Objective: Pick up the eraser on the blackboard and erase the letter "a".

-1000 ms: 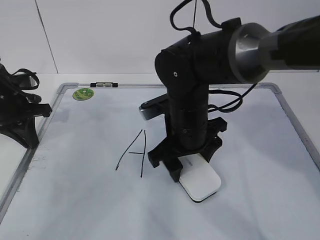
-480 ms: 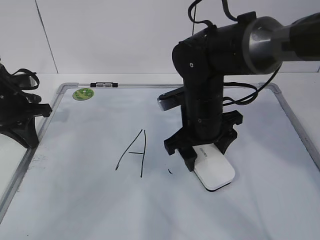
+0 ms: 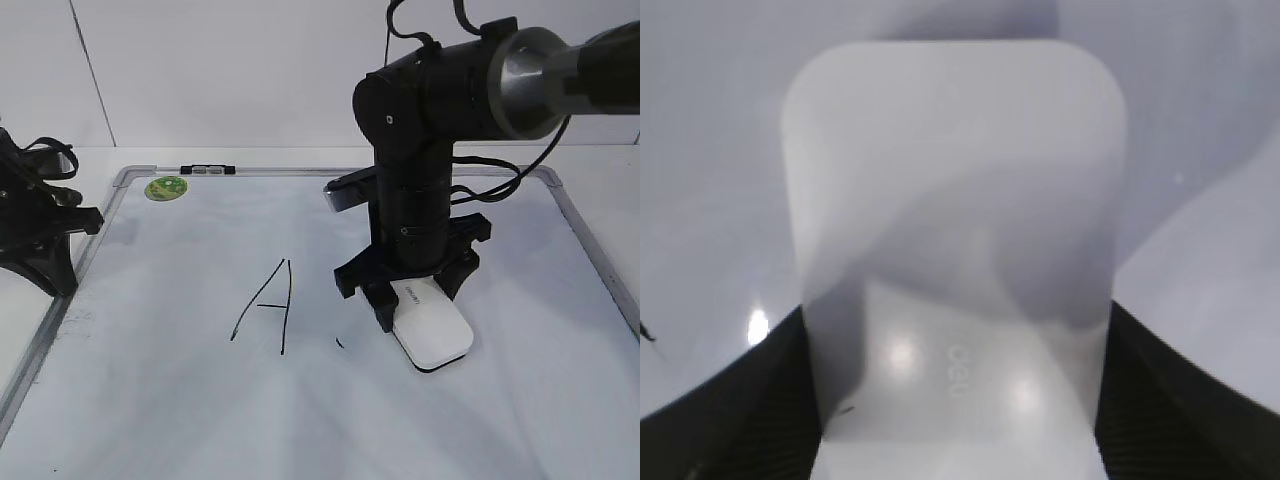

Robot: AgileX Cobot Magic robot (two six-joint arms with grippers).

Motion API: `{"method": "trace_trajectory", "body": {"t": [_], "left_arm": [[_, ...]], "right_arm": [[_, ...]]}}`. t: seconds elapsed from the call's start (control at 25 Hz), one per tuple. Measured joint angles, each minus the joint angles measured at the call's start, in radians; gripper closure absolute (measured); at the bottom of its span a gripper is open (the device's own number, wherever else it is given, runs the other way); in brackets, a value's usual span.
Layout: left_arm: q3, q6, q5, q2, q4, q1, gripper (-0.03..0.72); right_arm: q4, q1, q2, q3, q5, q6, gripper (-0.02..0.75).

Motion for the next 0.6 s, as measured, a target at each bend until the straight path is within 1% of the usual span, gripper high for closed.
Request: {"method": "trace_trajectory", "body": {"t": [0.2, 0.6], "left_arm": [[0.000, 0.000, 0.000, 0.000, 0.000, 0.000, 0.653], [0.000, 0.000, 0.000, 0.000, 0.000, 0.000, 0.653]], "right_arm": [[0.012, 0.002, 0.000, 0.000, 0.000, -0.008, 0.174], [0.015, 0.057, 0.000, 0.000, 0.000, -0.012, 0.174]]}}
